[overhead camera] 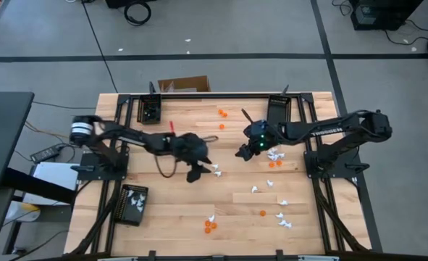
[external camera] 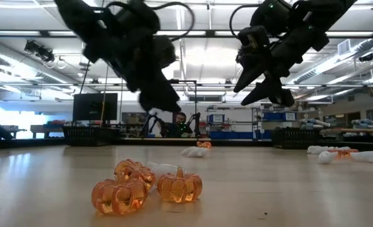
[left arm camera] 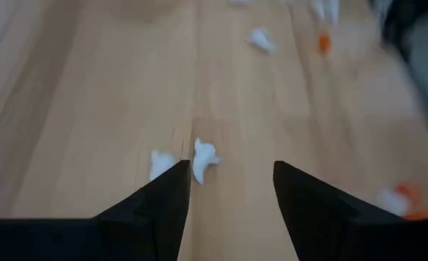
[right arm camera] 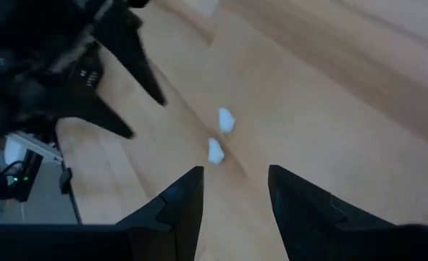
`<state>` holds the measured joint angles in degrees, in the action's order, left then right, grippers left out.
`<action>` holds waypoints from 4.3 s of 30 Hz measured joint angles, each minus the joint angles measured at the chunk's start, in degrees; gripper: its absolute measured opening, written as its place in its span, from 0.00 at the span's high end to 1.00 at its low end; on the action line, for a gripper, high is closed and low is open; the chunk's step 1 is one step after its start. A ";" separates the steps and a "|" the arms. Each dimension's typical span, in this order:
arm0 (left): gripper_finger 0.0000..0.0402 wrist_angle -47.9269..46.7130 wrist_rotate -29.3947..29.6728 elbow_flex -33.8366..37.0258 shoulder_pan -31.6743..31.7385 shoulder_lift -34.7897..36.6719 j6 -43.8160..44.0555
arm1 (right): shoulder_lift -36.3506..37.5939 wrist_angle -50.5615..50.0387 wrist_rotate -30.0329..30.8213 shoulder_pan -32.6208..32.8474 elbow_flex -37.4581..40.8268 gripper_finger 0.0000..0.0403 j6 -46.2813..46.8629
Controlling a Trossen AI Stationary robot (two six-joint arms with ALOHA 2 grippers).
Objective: Sort Halloween decoration
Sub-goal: Put the white ghost toy into the bottom black basket
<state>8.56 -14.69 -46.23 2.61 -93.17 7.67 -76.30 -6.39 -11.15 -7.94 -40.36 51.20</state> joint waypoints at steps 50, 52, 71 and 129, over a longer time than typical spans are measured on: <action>0.85 -57.06 -15.15 -6.29 -2.99 12.41 0.65 | 9.95 -17.79 14.68 6.72 -0.02 0.60 4.68; 0.84 -64.67 -14.83 -5.56 -7.22 15.98 3.96 | 9.89 -17.83 14.66 5.54 -0.02 0.60 3.30; 0.69 -69.14 -9.64 2.02 -31.82 23.07 37.58 | 9.89 -17.31 10.63 -4.88 -0.02 0.60 -0.42; 0.64 10.49 5.04 -5.56 -2.56 -18.00 -12.53 | 9.91 -33.26 13.15 9.64 0.02 0.60 10.69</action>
<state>19.06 -9.65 -51.79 0.05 -111.18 -4.85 -66.39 -39.66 2.00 1.69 -40.34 61.89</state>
